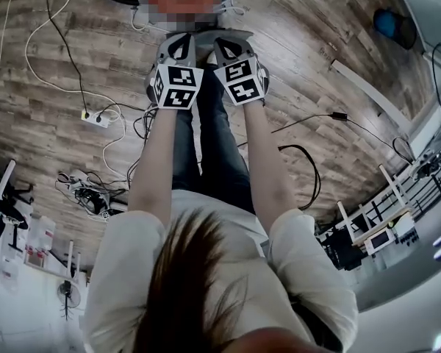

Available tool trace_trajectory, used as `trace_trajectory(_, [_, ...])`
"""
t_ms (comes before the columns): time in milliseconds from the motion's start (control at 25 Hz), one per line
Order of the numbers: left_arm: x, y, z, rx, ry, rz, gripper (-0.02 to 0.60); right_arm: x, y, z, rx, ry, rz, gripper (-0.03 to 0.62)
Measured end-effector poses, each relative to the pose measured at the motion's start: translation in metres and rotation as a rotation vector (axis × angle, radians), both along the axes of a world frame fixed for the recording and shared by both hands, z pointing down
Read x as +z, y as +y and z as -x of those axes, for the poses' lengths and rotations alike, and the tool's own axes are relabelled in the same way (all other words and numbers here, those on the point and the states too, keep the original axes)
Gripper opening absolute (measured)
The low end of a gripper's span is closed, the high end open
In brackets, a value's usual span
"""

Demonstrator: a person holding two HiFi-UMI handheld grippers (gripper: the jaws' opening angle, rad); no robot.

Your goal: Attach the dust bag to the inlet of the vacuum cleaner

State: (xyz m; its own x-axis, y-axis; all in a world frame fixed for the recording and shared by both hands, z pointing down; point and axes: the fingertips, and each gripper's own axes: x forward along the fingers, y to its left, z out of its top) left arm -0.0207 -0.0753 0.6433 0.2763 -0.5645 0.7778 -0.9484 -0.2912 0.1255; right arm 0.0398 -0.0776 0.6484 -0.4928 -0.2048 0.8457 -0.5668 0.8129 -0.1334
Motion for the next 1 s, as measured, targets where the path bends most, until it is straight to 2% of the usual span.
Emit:
trace_trajectory(160, [-0.025, -0.008, 0.003, -0.019, 0.005, -0.034, 0.017, -0.026, -0.006, -0.001, 0.039, -0.016, -0.037, 0.003])
trace_trajectory(360, [-0.058, -0.014, 0.007, 0.009, -0.015, -0.067, 0.017, -0.064, -0.016, -0.004, 0.075, -0.025, -0.093, 0.003])
trace_trajectory(560, [-0.095, -0.027, 0.025, -0.063, -0.007, -0.101, 0.017, -0.108, -0.031, -0.005, 0.142, -0.073, -0.154, 0.003])
trace_trajectory(720, [-0.129, -0.022, 0.036, -0.114, 0.016, -0.138, 0.017, -0.137, -0.028, -0.011, 0.220, -0.100, -0.167, 0.003])
trace_trajectory(1000, [-0.194, -0.027, 0.038, -0.137, 0.064, -0.231, 0.017, -0.197, -0.026, -0.013, 0.259, -0.179, -0.228, 0.003])
